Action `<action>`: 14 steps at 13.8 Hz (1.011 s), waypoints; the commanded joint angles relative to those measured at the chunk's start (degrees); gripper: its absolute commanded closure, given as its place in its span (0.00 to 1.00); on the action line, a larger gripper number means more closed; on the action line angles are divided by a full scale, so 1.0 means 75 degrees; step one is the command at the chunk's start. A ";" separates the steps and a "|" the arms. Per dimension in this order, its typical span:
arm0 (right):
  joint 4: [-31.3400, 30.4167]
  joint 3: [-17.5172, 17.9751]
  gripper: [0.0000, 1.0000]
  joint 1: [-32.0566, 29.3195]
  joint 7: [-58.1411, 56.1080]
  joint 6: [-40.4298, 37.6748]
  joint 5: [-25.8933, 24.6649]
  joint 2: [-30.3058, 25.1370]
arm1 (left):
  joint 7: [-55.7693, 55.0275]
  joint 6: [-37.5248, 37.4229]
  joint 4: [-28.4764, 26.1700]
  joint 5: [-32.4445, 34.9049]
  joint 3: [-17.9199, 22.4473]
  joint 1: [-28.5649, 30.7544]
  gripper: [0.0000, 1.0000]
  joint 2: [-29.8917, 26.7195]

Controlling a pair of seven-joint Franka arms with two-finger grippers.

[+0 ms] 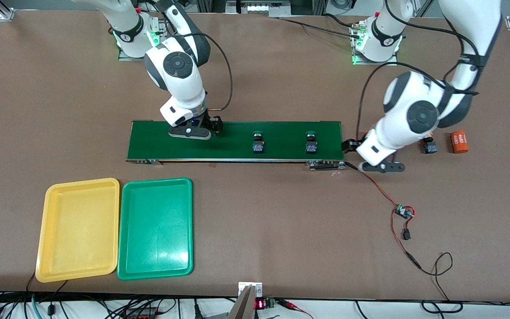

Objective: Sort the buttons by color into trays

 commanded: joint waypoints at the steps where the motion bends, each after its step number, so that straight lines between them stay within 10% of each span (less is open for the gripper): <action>1: 0.0157 -0.0004 0.00 0.0035 0.0353 0.0433 -0.0012 0.0264 | 0.0740 -0.0129 -0.0278 -0.0186 -0.0060 0.0463 0.00 0.0101; 14: 0.0239 -0.0004 0.00 0.0305 0.0542 0.0551 0.0011 0.0394 | 0.1349 0.0129 -0.0783 0.0447 -0.0060 0.1120 0.00 0.0816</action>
